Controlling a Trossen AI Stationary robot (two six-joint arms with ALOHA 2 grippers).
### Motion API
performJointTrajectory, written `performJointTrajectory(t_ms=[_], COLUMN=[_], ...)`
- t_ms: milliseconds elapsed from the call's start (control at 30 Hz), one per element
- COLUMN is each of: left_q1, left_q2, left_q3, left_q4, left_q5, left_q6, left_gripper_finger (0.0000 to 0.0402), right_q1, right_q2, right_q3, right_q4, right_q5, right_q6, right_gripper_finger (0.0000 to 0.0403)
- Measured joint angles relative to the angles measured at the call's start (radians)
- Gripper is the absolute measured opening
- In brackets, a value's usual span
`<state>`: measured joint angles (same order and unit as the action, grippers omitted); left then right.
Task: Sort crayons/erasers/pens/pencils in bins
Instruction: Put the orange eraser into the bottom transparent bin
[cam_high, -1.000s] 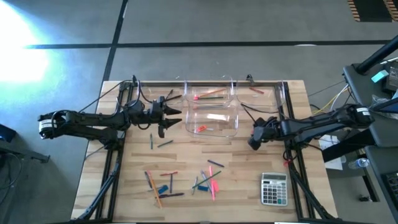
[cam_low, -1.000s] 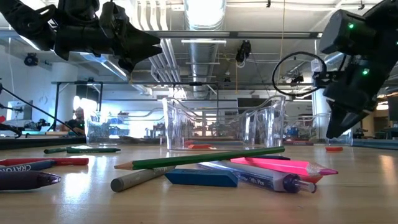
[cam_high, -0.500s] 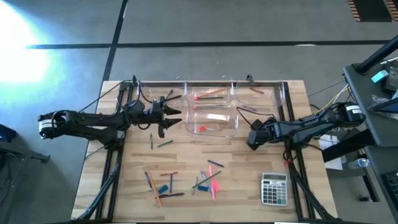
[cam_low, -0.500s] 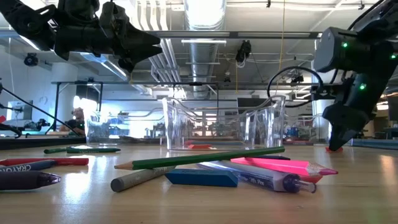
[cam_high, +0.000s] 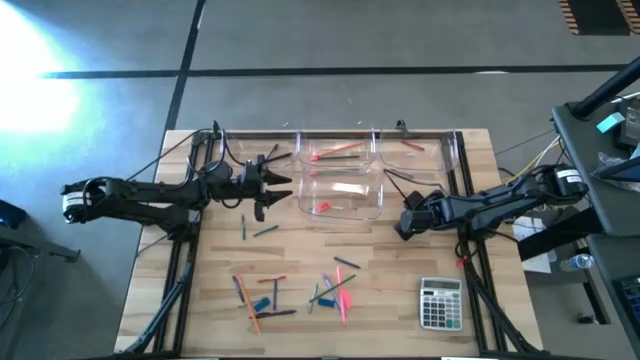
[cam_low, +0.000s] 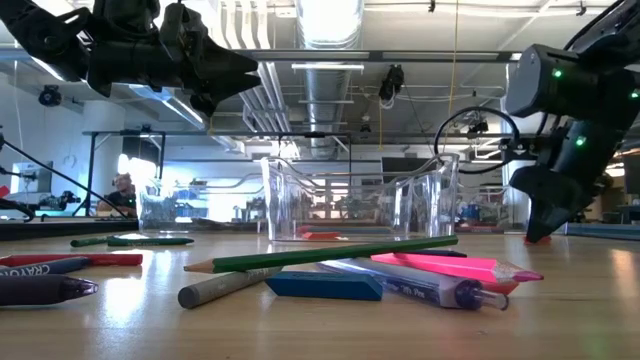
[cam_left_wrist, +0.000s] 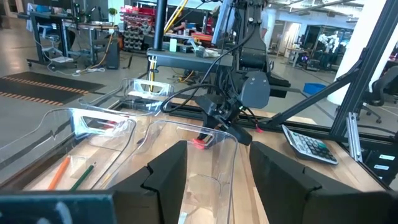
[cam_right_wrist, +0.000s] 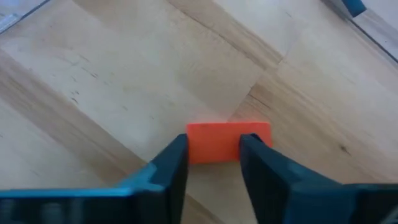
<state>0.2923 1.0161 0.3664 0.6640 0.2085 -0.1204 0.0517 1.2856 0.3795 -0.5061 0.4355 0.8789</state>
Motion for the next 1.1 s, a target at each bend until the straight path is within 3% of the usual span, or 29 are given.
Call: performJointTrajectory(t_ms=[267,733,1100], left_q1=[0.000,-0.001,-0.008], left_q2=[0.000,0.000,0.000], left_q3=[-0.001,-0.010,-0.013], left_q4=[0.000,-0.026,-0.026], left_q5=[0.000,0.000,0.001], left_q6=[0.002,-0.030,-0.032], left_gripper_finger=[0.0161,0.0161,0.0161], right_q1=[0.000,0.007,0.031], right_q2=[-0.081,-0.337,-0.361], right_q3=[0.012,0.062,0.281], right_q4=[-0.004,-0.028,-0.029], right_q5=[-0.045,-0.086,-0.067], right_q6=[-0.031,-0.082,-0.241], right_gripper_finger=[0.0015,0.0008,0.0008])
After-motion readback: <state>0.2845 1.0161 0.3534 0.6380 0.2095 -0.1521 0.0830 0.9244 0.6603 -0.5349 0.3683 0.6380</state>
